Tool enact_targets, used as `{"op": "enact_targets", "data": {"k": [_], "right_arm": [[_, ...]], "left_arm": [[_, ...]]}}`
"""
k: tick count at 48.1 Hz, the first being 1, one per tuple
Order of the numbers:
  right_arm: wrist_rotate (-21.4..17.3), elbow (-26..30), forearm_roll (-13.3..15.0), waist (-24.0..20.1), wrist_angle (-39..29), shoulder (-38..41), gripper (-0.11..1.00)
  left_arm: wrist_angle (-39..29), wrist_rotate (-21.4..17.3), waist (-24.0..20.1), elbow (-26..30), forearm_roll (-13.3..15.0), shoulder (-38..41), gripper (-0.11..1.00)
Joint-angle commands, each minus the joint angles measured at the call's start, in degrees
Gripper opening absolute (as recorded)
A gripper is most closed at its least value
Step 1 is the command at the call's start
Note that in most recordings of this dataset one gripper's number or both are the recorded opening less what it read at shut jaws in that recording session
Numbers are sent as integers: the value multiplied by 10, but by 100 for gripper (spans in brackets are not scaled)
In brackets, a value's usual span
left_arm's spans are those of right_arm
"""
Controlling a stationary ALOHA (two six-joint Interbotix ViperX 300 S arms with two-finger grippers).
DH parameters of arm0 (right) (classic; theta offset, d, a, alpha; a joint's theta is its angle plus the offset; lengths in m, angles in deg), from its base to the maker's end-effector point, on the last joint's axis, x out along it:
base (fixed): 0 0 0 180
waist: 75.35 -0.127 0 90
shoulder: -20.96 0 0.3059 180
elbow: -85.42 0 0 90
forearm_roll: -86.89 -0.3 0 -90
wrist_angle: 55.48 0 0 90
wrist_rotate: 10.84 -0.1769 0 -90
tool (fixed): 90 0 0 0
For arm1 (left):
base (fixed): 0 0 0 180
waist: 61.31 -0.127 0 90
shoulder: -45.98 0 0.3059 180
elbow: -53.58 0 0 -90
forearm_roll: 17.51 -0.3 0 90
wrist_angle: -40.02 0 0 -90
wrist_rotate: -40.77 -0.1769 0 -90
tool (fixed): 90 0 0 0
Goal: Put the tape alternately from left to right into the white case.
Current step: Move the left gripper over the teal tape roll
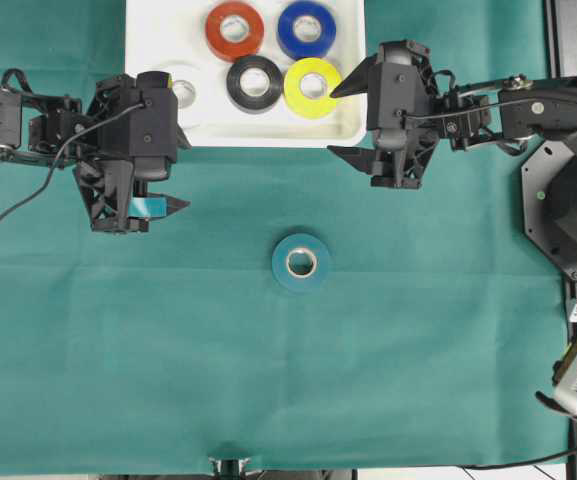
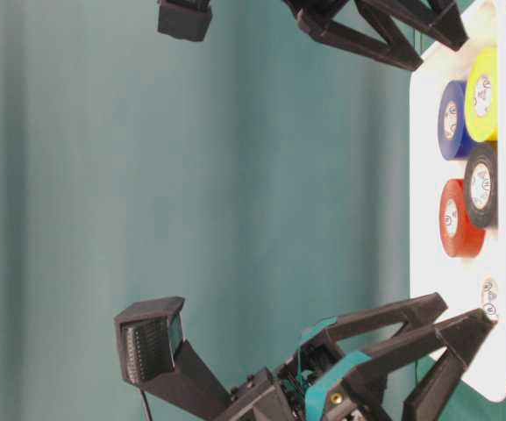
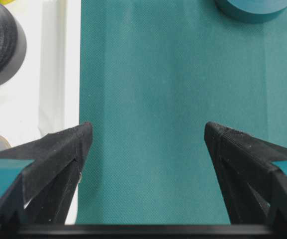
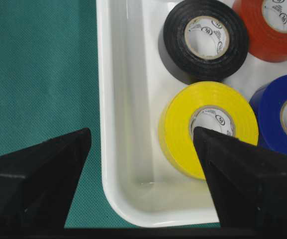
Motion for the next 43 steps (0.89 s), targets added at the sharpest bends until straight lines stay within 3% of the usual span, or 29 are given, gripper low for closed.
{"op": "enact_targets", "data": {"k": [1, 7, 21, 27, 43], "right_arm": [[-1, 6, 1, -2, 4, -10, 86], [-1, 6, 1, -2, 4, -10, 86], [0, 4, 1, -2, 4, -11, 86], [0, 4, 1, -2, 4, -10, 86], [0, 4, 1, -2, 4, -10, 86]], "left_arm": [[5, 4, 2, 13, 2, -6, 99], [6, 33, 2, 17, 2, -6, 99], [32, 192, 10, 26, 2, -6, 99], [31, 240, 10, 23, 2, -5, 99], [34, 250, 18, 38, 2, 17, 99]]}}
